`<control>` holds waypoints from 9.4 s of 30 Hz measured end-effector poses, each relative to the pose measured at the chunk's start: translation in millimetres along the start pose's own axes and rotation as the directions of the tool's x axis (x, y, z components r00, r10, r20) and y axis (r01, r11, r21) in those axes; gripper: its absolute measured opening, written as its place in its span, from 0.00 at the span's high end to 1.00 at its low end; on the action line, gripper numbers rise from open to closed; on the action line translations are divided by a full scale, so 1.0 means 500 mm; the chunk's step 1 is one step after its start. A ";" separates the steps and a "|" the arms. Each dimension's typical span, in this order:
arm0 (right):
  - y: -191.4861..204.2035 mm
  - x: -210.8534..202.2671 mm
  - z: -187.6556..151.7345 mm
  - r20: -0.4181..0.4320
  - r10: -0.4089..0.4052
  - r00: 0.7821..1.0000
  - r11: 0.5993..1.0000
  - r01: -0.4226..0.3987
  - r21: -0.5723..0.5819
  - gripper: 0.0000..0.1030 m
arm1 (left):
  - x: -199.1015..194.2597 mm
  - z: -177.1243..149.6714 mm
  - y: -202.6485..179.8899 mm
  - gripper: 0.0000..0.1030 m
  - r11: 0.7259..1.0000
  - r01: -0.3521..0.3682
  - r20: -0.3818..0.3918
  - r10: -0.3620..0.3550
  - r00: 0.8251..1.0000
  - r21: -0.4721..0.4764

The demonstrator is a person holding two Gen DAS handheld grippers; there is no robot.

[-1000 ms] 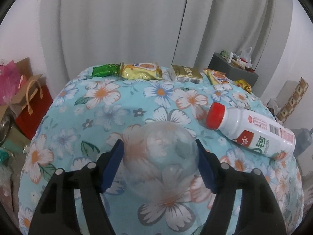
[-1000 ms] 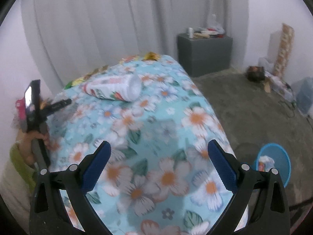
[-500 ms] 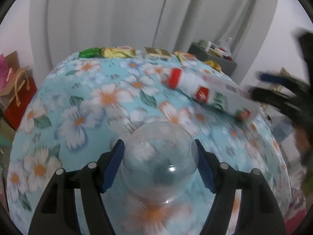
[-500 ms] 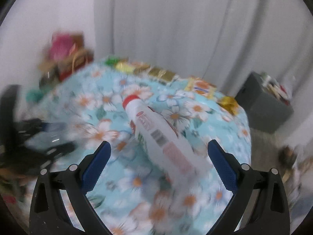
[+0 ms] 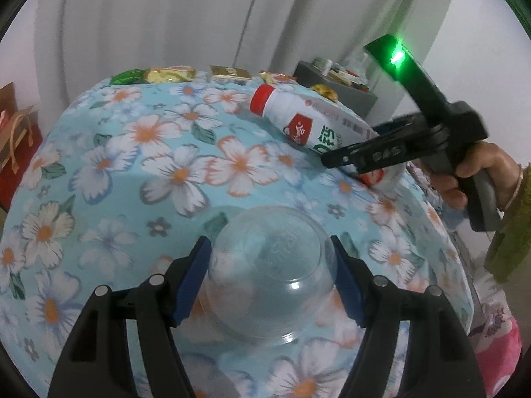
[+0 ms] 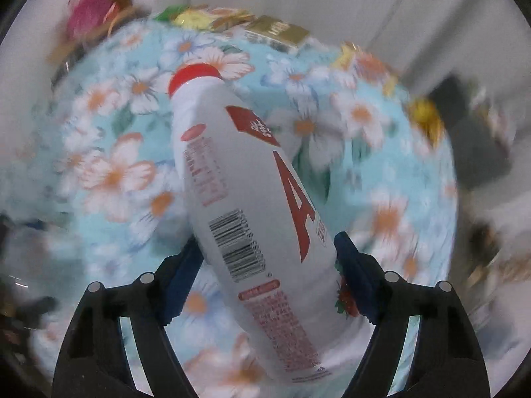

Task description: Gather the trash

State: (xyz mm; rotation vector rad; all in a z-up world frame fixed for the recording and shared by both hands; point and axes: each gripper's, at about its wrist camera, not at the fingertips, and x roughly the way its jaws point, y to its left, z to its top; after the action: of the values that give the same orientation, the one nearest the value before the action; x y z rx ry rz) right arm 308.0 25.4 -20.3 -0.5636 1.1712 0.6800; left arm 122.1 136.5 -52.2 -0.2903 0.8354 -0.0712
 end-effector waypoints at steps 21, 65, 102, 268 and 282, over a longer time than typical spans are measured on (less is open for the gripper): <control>0.012 -0.171 -0.499 0.146 0.257 0.955 0.783 -0.294 0.549 0.23 | -0.030 -0.086 -0.097 0.32 0.995 0.048 -0.046 -0.044 0.998 0.083; 0.005 -0.165 -0.437 0.197 0.206 0.959 0.815 -0.280 0.508 0.40 | -0.035 -0.078 -0.130 0.33 0.985 -0.051 0.001 0.052 0.999 0.166; -0.299 -0.295 -1.014 0.325 -0.221 0.919 0.198 -0.284 0.938 0.40 | 0.144 -0.001 -0.750 0.33 0.751 0.462 -0.335 -0.332 0.882 0.472; 0.064 -0.346 -0.802 0.013 -0.530 0.848 0.600 0.364 0.713 0.08 | -0.112 -0.188 -0.299 0.05 0.926 -0.314 -0.050 0.330 0.943 0.209; 0.065 -0.345 -0.801 0.013 -0.531 0.847 0.600 0.365 0.712 0.08 | -0.109 -0.187 -0.300 0.05 0.926 -0.314 -0.051 0.331 0.942 0.210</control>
State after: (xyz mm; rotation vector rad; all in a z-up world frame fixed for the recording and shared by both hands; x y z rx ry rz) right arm -11.0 -270.6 23.8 -0.1119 0.9132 -0.1673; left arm 24.3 -18.5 -30.0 0.0421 0.9442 0.1419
